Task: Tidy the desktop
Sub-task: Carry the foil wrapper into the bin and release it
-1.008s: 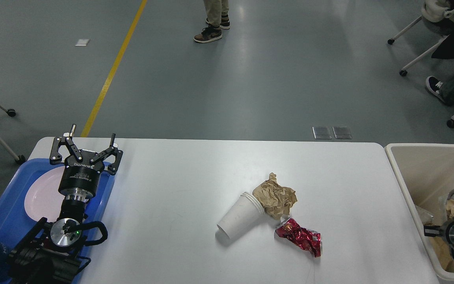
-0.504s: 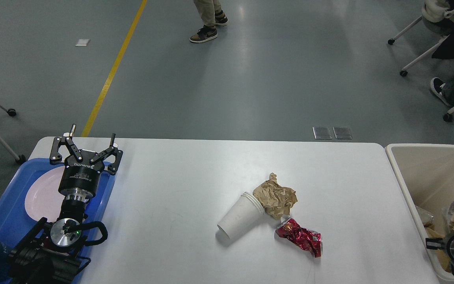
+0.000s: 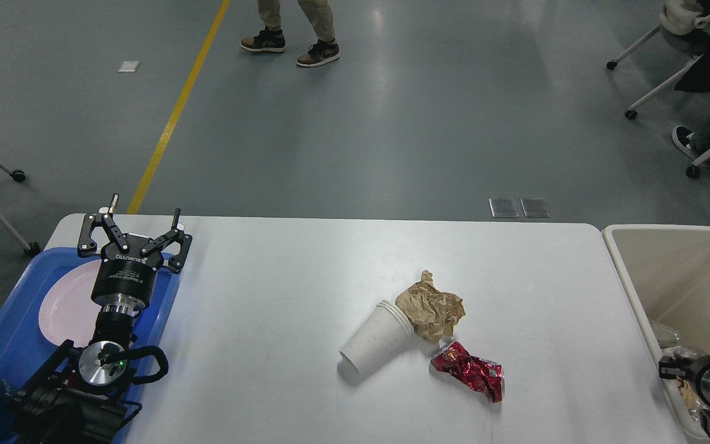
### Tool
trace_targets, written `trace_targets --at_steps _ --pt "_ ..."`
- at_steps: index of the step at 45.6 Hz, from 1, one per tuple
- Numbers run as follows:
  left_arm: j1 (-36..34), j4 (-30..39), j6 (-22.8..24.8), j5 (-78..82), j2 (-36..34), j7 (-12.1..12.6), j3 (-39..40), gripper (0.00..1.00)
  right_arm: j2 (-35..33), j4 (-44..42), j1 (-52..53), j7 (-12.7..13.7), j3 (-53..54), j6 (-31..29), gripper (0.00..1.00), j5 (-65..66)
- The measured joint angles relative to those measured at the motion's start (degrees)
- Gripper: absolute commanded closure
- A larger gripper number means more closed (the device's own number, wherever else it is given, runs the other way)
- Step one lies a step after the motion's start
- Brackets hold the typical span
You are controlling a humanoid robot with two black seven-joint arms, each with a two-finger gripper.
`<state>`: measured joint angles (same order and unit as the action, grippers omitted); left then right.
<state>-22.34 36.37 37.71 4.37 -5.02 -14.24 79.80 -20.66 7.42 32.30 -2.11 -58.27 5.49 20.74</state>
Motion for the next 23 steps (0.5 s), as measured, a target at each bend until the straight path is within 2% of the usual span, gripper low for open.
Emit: trace_targets --at_steps 23 --pt "0.0 0.0 0.0 0.0 0.0 0.0 0.0 0.04 -1.6 0.6 0.5 0.0 0.0 0.0 0.0 0.1"
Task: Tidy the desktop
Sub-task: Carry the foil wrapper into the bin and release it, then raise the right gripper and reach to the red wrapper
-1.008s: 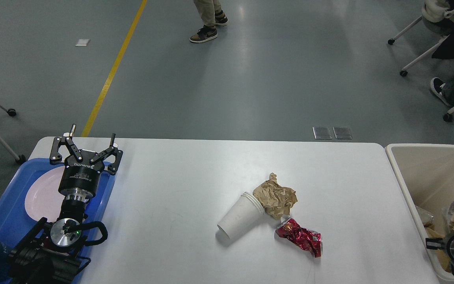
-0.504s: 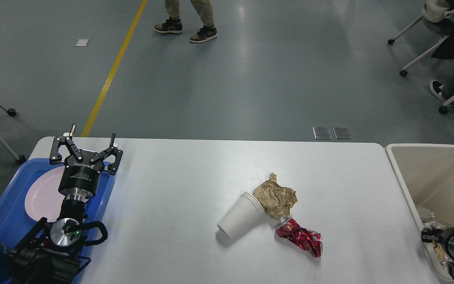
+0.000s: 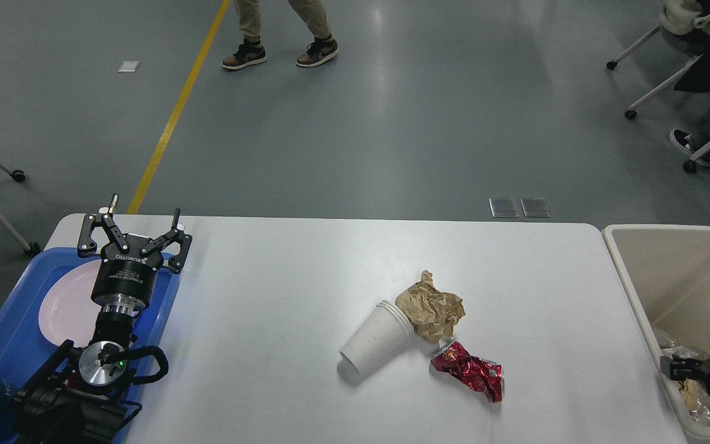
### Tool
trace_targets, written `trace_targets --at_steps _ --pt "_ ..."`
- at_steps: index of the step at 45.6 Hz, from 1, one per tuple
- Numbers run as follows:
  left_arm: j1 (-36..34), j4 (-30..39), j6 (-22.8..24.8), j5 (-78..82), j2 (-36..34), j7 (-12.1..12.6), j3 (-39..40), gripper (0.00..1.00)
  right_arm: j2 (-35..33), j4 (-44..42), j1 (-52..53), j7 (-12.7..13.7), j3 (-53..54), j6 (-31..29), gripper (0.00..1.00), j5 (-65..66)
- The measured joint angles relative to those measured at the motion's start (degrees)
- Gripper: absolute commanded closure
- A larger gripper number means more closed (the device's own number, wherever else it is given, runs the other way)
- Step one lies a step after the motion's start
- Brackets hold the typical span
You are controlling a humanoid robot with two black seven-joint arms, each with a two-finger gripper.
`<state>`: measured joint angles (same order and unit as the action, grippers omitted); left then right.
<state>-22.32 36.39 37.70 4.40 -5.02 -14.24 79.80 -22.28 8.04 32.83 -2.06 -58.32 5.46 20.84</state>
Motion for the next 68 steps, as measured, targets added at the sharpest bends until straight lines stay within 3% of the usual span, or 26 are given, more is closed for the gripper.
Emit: trace_targets --at_steps 9,18,22,29,31,35,40,47,56,68 --pt "-0.1 0.0 0.0 0.0 0.0 0.0 0.0 0.04 -3.4 5.0 5.1 0.2 -0.3 -1.4 0.0 0.2" --pt "-0.1 0.0 0.0 0.0 0.0 0.0 0.0 0.04 -10.1 22.3 20.2 1.7 -2.9 -5.1 0.0 2.8" --pt "-0.1 0.0 0.0 0.0 0.0 0.0 0.0 0.04 -12.0 33.1 30.8 4.9 -6.9 -6.9 0.0 4.3" --pt "-0.1 0.0 0.0 0.0 0.0 0.0 0.0 0.04 -12.5 51.6 51.5 13.1 -15.0 -12.0 0.0 4.6" --pt "-0.1 0.0 0.0 0.0 0.0 0.0 0.0 0.04 -11.5 58.2 60.6 16.7 -16.9 -16.8 0.0 4.4" --pt "-0.1 0.0 0.0 0.0 0.0 0.0 0.0 0.04 -9.4 62.7 69.6 18.6 -17.8 -24.9 0.0 4.3" --pt "-0.1 0.0 0.0 0.0 0.0 0.0 0.0 0.04 -5.7 67.4 80.7 19.2 -17.5 -36.6 0.0 2.4" --pt "-0.1 0.0 0.0 0.0 0.0 0.0 0.0 0.04 0.3 74.2 91.6 19.2 -17.2 -44.4 0.0 -2.6" --pt "-0.1 0.0 0.0 0.0 0.0 0.0 0.0 0.04 6.4 83.0 101.5 18.8 -17.1 -45.1 0.0 -9.3" --pt "0.0 0.0 0.0 0.0 0.0 0.0 0.0 0.04 10.7 89.0 104.5 18.1 -16.8 -39.2 0.0 -15.6"
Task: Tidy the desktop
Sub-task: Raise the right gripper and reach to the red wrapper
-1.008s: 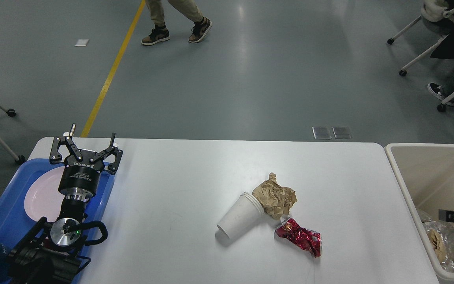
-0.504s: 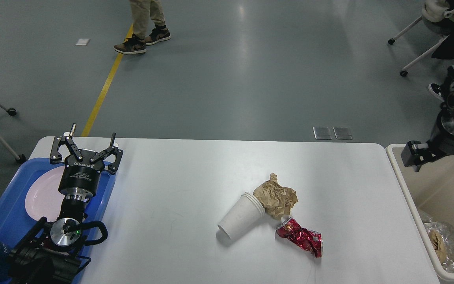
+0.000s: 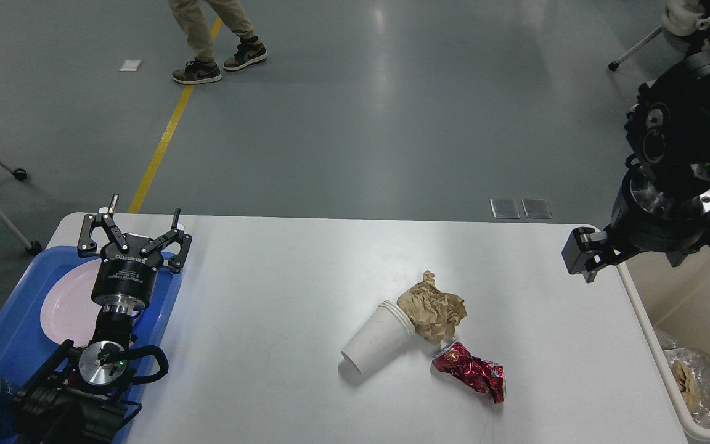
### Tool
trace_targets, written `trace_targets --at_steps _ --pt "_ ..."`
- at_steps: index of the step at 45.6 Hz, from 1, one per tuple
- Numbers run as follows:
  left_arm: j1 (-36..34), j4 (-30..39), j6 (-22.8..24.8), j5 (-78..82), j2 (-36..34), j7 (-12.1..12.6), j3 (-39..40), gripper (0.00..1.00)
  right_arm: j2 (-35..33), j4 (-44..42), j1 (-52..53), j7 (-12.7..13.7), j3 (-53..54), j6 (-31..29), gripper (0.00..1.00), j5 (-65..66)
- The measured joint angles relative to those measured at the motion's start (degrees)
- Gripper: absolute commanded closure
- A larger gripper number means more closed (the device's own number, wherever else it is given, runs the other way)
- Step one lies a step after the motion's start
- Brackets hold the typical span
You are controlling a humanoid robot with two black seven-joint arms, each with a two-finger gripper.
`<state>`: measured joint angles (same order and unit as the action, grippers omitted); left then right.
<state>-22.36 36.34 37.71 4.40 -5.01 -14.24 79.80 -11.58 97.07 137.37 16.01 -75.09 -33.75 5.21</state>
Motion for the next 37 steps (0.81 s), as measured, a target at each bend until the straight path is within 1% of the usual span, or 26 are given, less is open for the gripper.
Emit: trace_targets --at_steps 10,20,23,27,29,30,33,37 --pt "0.0 0.0 0.0 0.0 0.0 0.0 0.0 0.04 -0.3 0.2 -1.3 0.0 1.3 1.6 0.0 -2.0" --pt "-0.1 0.0 0.0 0.0 0.0 0.0 0.0 0.04 0.2 -0.3 -5.6 0.3 8.6 2.2 0.0 -1.5" --pt "-0.1 0.0 0.0 0.0 0.0 0.0 0.0 0.04 0.7 -0.7 -7.3 0.4 10.5 3.3 0.0 -1.1" --pt "-0.1 0.0 0.0 0.0 0.0 0.0 0.0 0.04 1.4 -1.1 -10.0 0.5 14.0 6.5 0.0 0.1" --pt "-0.1 0.0 0.0 0.0 0.0 0.0 0.0 0.04 1.9 -1.2 -11.6 0.5 15.4 8.7 0.02 1.5" --pt "-0.1 0.0 0.0 0.0 0.0 0.0 0.0 0.04 2.6 -1.3 -13.6 0.5 17.0 10.8 0.02 3.9" --pt "-0.1 0.0 0.0 0.0 0.0 0.0 0.0 0.04 3.4 -1.3 -16.2 0.5 19.8 12.0 0.02 8.2" --pt "-0.1 0.0 0.0 0.0 0.0 0.0 0.0 0.04 4.7 -1.3 -21.2 0.6 24.4 12.7 0.04 18.7"
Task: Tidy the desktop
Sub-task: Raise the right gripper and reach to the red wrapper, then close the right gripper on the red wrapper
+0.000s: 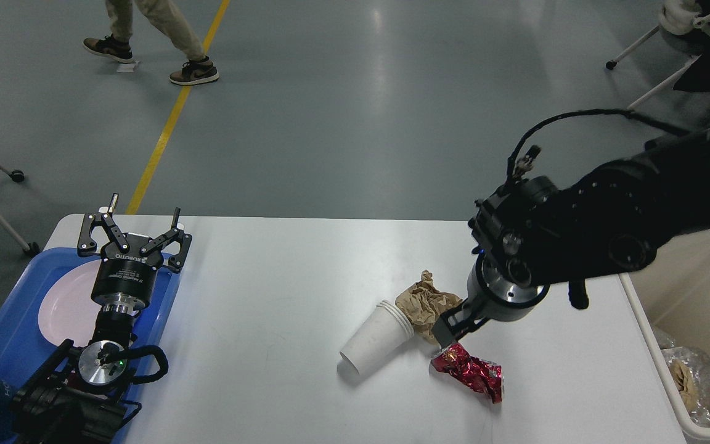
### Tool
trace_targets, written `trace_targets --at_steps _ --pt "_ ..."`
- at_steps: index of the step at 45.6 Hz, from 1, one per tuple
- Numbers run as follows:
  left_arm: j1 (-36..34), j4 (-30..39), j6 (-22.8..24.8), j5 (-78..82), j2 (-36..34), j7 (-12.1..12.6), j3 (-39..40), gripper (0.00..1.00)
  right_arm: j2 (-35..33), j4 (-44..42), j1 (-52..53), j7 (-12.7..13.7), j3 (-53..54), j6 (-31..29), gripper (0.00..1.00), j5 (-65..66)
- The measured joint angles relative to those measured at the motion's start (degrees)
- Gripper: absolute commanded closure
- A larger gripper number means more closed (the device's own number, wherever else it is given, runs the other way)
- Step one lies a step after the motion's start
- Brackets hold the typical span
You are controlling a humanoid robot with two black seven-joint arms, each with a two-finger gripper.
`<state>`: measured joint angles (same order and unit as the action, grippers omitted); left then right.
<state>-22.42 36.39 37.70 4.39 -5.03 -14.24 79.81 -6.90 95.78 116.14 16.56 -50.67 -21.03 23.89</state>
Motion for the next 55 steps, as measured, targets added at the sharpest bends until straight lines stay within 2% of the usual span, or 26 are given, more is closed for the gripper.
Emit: trace_targets --at_steps 4,8,17,26,36,49,51,55 --pt "0.0 0.0 0.0 0.0 0.0 0.0 0.0 0.04 2.2 -0.8 -5.3 0.1 1.8 0.8 0.09 10.5" --pt "0.0 0.0 0.0 0.0 0.0 0.0 0.0 0.04 3.8 -4.1 -10.7 0.1 1.9 1.6 0.09 16.3" --pt "0.0 0.0 0.0 0.0 0.0 0.0 0.0 0.04 6.8 -14.3 -23.6 0.1 0.7 2.4 0.09 19.0" --pt "0.1 0.0 0.0 0.0 0.0 0.0 0.0 0.04 8.4 -22.8 -31.7 0.1 -0.2 2.6 0.09 19.2" --pt "0.1 0.0 0.1 0.0 0.0 0.0 0.0 0.04 9.5 -29.0 -36.4 0.0 -0.6 2.6 0.1 19.2" --pt "0.1 0.0 0.1 0.0 0.0 0.0 0.0 0.04 10.4 -32.1 -38.9 0.0 -1.7 3.1 0.13 19.9" --pt "0.1 0.0 0.1 0.0 0.0 0.0 0.0 0.04 10.5 -32.3 -39.1 0.0 -1.7 3.1 0.16 19.9" --pt "0.1 0.0 0.1 0.0 0.0 0.0 0.0 0.04 10.6 -32.4 -39.5 0.0 -1.7 3.2 0.3 19.8"
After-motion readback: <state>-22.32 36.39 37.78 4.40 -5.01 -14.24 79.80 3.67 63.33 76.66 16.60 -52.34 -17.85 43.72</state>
